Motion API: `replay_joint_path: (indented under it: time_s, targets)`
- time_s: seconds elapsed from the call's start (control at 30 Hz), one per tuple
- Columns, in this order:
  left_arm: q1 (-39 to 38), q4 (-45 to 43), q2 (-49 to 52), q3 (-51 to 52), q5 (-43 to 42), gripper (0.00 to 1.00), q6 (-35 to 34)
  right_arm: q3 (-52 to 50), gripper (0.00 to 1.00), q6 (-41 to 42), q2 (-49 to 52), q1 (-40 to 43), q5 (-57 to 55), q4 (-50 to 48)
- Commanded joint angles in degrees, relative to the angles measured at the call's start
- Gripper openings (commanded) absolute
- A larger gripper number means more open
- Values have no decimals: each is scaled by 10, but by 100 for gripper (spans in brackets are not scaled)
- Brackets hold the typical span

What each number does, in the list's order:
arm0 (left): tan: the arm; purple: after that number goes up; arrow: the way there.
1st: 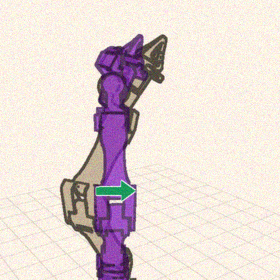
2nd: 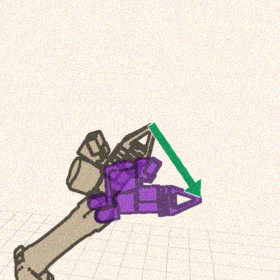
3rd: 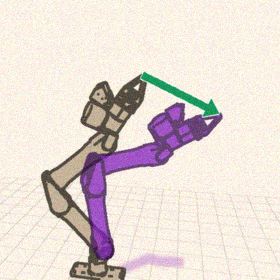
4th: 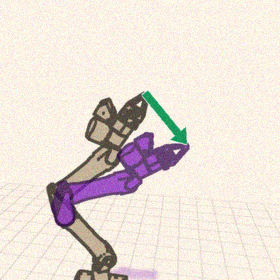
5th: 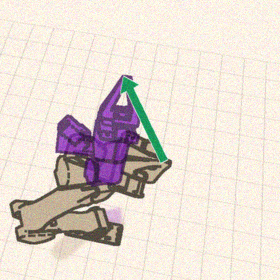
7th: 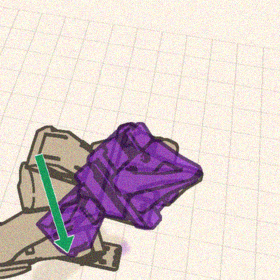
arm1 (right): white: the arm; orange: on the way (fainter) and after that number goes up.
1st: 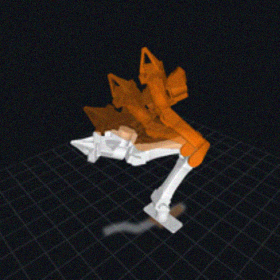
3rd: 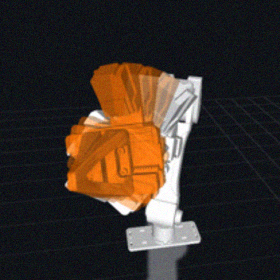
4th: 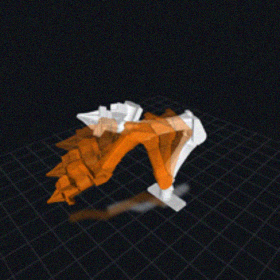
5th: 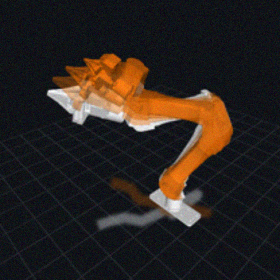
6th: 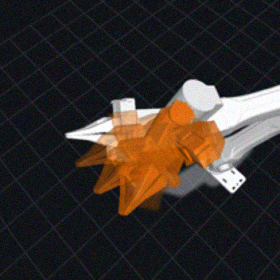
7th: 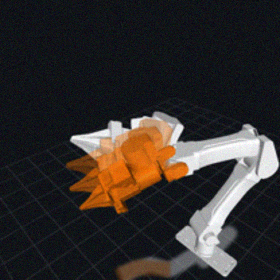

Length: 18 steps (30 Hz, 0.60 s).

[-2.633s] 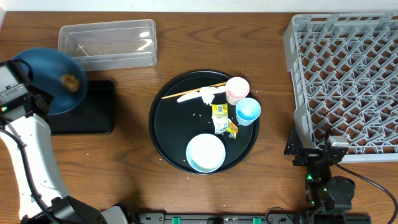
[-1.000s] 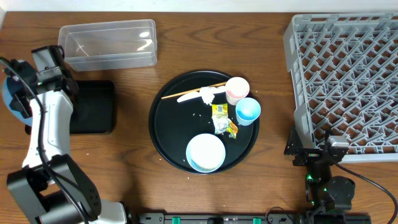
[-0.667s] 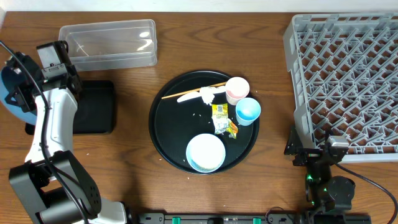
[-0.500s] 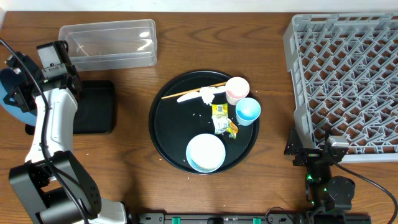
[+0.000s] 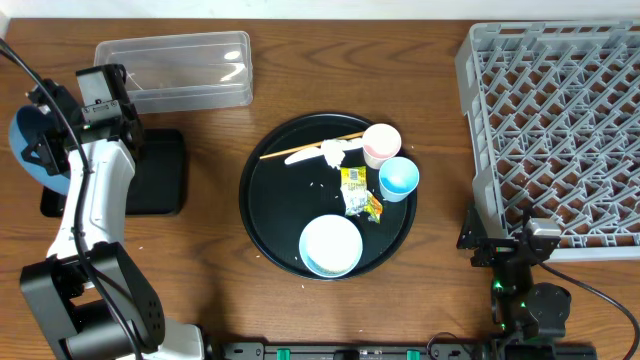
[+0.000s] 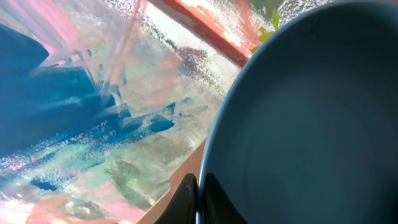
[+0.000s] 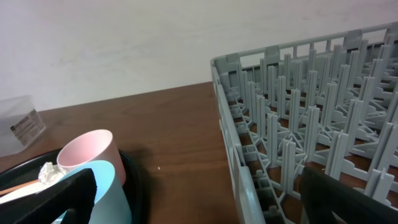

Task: Sort waste into correct bins and load items into the dishwasher rack
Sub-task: 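Hold the tilted blue plate over the black tray, shaking it empty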

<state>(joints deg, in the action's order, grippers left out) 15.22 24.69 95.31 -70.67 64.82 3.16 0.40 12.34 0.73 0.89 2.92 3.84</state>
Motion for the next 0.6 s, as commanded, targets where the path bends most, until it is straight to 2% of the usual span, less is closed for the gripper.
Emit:
replay_joint_path:
  time_s: [0.0, 0.07, 0.57]
  targets:
    - [1, -8, -1, 2, 0, 6, 40, -1, 99, -8, 0, -7, -5, 2]
    - [1, -26, 0, 2, 1, 6, 73, -1, 99, -8, 0, -7, -5, 3]
    - [2, -49, 14, 12, 8, 6, 88, -1, 99, -8, 0, -7, -5, 2]
